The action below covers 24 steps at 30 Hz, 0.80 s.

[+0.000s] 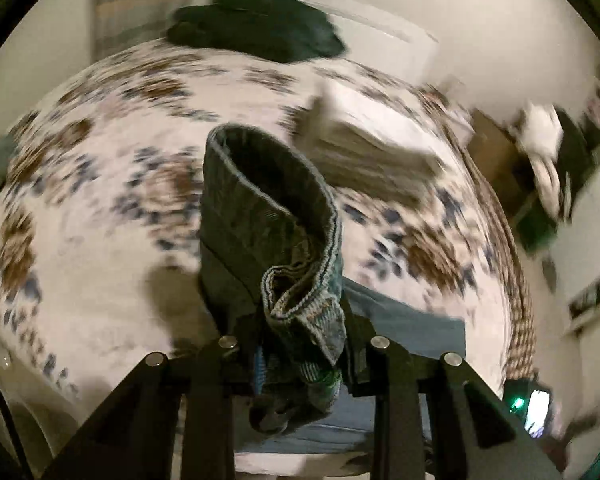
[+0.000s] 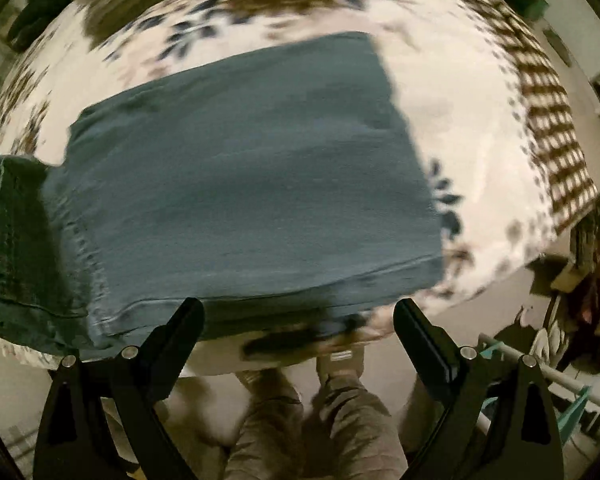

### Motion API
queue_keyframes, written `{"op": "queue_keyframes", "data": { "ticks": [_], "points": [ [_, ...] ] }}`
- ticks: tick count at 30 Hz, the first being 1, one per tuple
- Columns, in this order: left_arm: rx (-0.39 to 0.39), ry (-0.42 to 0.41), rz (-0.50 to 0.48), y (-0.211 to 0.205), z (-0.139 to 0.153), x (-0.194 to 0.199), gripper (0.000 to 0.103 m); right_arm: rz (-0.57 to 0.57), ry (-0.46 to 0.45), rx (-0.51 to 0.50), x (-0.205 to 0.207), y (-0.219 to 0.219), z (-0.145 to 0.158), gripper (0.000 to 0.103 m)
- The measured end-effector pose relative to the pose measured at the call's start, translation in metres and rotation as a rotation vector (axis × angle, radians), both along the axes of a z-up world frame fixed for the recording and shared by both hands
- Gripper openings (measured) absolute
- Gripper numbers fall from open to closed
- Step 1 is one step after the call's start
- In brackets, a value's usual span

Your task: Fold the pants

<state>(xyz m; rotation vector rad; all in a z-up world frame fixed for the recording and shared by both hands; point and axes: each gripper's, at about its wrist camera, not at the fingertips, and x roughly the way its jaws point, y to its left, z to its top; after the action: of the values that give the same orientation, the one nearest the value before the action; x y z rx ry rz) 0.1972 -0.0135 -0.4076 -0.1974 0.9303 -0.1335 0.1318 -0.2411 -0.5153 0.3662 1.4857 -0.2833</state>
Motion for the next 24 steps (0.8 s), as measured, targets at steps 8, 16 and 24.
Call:
{"op": "queue_keyframes", "data": {
  "ticks": [8,16,24],
  "points": [
    [0.152,0.144,-0.255,-0.109,-0.071,0.018,0.041,-0.061,0.006,-0.003,-0.016,-0.068,-0.006,0.097],
    [0.088,0.288,-0.151,-0.084,-0.048,0.022,0.098,-0.031,-0.081,0.193,0.01,-0.1,0.009,0.097],
    [0.142,0.367,0.026,-0.022,-0.063,0.032,0.1,0.169,-0.225,0.391,0.089,-0.05,0.025,0.097]
  ]
}}
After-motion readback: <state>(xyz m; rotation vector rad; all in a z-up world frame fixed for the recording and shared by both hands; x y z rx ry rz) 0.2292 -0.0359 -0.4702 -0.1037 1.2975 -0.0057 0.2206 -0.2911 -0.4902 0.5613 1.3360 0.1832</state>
